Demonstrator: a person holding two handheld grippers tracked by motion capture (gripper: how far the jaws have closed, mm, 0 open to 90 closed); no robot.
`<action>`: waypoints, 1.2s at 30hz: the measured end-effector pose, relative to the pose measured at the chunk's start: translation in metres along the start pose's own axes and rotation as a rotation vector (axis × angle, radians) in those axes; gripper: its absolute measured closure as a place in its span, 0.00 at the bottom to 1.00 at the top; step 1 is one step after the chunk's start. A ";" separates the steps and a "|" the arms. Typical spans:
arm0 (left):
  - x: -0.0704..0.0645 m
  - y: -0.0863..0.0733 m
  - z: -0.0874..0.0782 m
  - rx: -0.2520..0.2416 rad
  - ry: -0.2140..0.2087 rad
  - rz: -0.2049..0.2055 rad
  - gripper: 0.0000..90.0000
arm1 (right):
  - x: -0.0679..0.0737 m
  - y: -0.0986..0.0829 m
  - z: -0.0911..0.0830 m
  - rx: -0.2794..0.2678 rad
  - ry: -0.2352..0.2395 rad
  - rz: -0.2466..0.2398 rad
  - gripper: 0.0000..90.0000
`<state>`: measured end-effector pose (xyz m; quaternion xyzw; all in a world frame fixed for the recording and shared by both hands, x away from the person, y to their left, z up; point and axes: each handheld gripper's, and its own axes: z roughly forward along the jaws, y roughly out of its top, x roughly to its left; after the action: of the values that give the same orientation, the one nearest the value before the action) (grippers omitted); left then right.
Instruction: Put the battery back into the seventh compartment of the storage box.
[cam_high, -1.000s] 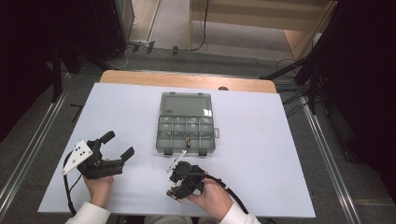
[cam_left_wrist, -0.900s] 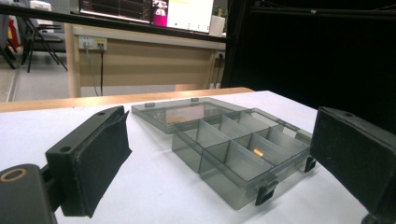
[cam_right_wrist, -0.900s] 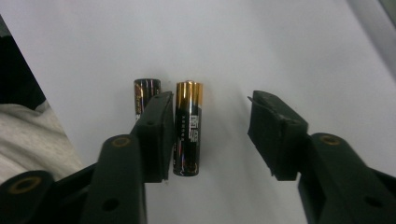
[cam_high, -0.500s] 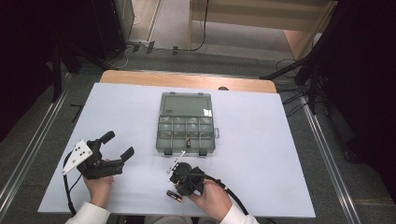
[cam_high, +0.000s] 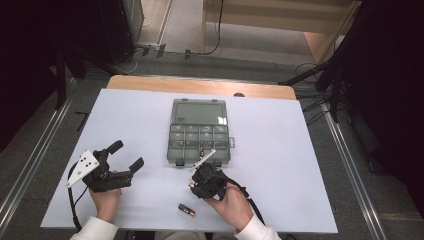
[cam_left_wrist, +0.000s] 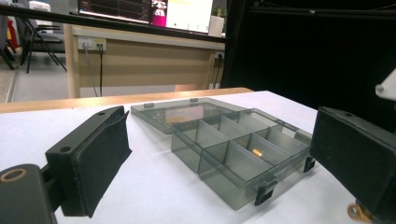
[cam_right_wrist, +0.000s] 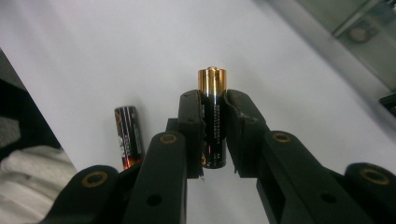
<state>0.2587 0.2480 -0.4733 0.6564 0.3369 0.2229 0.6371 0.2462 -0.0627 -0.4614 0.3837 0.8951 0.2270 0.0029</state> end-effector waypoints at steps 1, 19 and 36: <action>0.000 0.000 0.000 0.000 -0.001 0.000 0.05 | -0.003 0.000 -0.002 -0.019 0.005 0.011 0.87; 0.000 0.000 0.001 0.006 -0.005 -0.001 0.05 | -0.045 0.005 -0.013 -0.243 0.069 0.209 0.87; 0.000 0.000 0.001 0.005 -0.003 -0.001 0.05 | -0.076 0.004 -0.011 -0.394 0.135 0.416 0.87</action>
<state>0.2592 0.2475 -0.4736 0.6580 0.3368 0.2207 0.6363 0.3008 -0.1169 -0.4630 0.5350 0.7342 0.4171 -0.0289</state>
